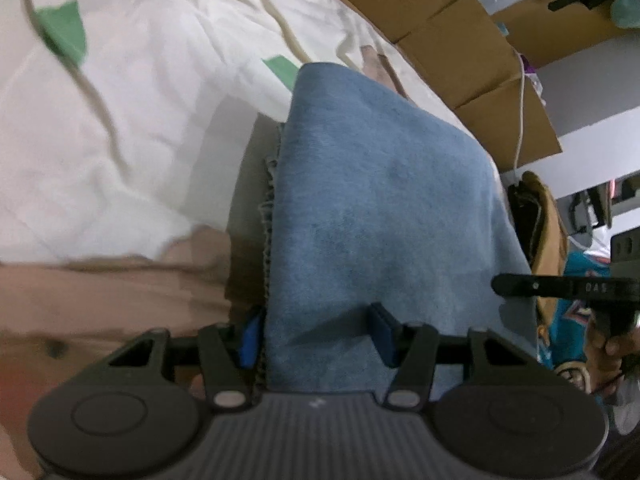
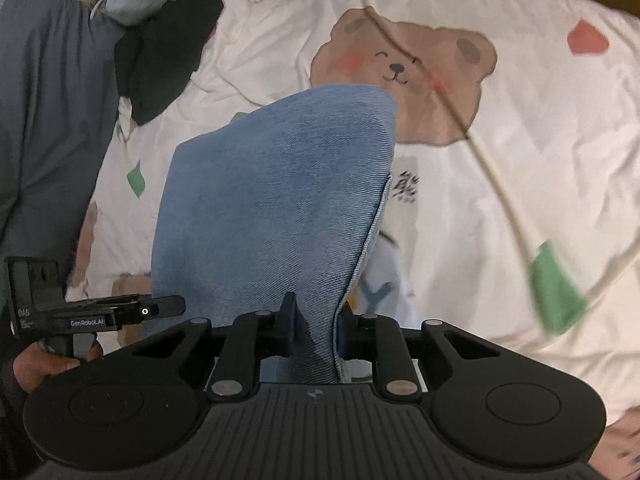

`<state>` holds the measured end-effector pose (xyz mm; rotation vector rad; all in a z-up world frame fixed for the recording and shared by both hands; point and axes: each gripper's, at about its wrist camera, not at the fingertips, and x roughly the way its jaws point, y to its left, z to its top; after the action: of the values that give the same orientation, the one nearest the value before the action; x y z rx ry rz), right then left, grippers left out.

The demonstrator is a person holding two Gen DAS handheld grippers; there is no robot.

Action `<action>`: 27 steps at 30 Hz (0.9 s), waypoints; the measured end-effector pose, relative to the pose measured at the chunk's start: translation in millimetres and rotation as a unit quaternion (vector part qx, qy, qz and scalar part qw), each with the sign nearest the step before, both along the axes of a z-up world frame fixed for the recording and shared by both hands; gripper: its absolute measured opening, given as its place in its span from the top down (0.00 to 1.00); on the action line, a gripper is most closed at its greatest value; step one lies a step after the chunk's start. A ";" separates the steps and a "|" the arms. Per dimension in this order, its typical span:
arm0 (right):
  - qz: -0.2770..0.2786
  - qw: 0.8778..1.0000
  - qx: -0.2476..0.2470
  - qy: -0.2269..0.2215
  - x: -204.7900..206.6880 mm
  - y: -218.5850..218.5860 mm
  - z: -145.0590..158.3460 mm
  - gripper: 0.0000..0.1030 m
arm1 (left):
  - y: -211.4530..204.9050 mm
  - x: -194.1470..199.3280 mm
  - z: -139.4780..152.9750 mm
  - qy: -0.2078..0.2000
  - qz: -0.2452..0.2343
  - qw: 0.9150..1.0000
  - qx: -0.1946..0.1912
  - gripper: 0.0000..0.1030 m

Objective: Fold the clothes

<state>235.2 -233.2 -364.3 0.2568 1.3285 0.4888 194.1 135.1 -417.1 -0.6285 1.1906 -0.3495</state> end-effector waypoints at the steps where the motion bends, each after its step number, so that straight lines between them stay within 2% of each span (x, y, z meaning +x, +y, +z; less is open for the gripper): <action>1: 0.009 1.000 -0.005 0.003 4.2 -4.8 2.9 0.82 | -6.6 -0.3 -1.6 0.000 0.002 1.000 -0.006 0.44; 9: 0.029 0.999 -0.035 0.006 19.9 -45.5 14.9 0.82 | -53.2 4.7 -5.3 -0.004 -0.004 1.000 -0.025 0.46; 15: 0.016 1.000 -0.024 0.005 14.4 -78.4 9.1 0.81 | -77.8 12.6 -5.0 -0.001 -0.012 1.000 -0.026 0.46; 23: -0.045 0.997 0.055 0.021 -4.2 -145.0 -42.5 0.78 | -100.9 23.5 -5.1 -0.004 -0.014 1.000 -0.019 0.44; 25: -0.049 0.995 0.083 0.011 -7.2 -158.3 -53.8 0.77 | -98.5 28.0 -4.7 0.004 -0.011 1.000 -0.025 0.45; 27: -0.051 0.993 0.108 -0.001 -10.8 -167.3 -62.8 0.74 | -97.4 30.8 -3.0 0.003 -0.029 0.999 -0.020 0.45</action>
<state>224.4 -400.5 -427.0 0.5018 1.2540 0.5462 224.9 37.7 -420.2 -0.6317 1.2110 -0.4215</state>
